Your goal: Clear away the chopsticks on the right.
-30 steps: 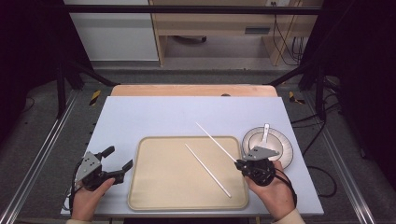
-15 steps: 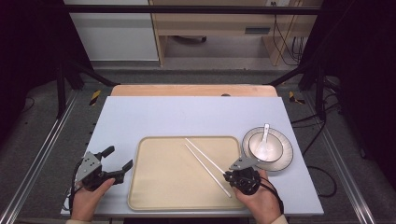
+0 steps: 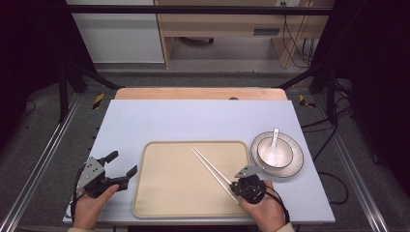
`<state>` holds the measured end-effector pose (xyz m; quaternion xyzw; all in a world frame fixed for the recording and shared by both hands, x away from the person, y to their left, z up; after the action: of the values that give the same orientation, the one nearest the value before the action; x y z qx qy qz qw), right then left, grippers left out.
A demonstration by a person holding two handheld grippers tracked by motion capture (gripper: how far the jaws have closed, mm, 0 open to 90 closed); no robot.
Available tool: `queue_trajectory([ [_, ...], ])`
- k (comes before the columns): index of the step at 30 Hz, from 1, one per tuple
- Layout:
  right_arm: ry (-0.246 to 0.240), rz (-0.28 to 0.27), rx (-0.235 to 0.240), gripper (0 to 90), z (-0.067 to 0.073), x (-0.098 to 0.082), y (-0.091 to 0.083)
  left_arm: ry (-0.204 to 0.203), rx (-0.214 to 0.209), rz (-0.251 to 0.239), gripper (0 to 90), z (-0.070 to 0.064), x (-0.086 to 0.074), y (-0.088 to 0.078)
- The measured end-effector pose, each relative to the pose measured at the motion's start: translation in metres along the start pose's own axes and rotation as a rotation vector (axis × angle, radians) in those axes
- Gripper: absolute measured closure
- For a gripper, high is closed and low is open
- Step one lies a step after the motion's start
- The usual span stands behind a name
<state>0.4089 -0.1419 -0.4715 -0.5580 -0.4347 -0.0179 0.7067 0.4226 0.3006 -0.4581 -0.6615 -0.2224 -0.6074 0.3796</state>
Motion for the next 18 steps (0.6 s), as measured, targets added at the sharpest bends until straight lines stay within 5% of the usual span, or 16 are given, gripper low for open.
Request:
queue_trajectory([
  [10, 0.045, -0.183, 0.020, 50.3, -0.009, 0.004, -0.011, -0.001, -0.075, 0.035, 21.1, -0.013, 0.009, 0.006],
  [15, 0.008, -0.294, 0.010, 31.6, -0.018, 0.012, -0.020, 0.031, -0.125, 0.140, 31.0, -0.026, 0.017, 0.023],
  [18, -0.002, -0.332, 0.010, 21.5, -0.024, 0.017, -0.022, 0.010, -0.139, 0.174, 39.2, -0.032, 0.021, 0.035],
])
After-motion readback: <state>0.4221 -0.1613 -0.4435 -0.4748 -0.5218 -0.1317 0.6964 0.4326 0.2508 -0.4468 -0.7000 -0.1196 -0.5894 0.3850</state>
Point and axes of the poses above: each handheld gripper's, and its own axes: y roughly forward along the jaws, x roughly out of its top, z roughly to its left, the point moved 1 cm from there along y, roughly forward along the jaws, and after that the axes turned 4 degrees about -x, right-handed, at the moved point
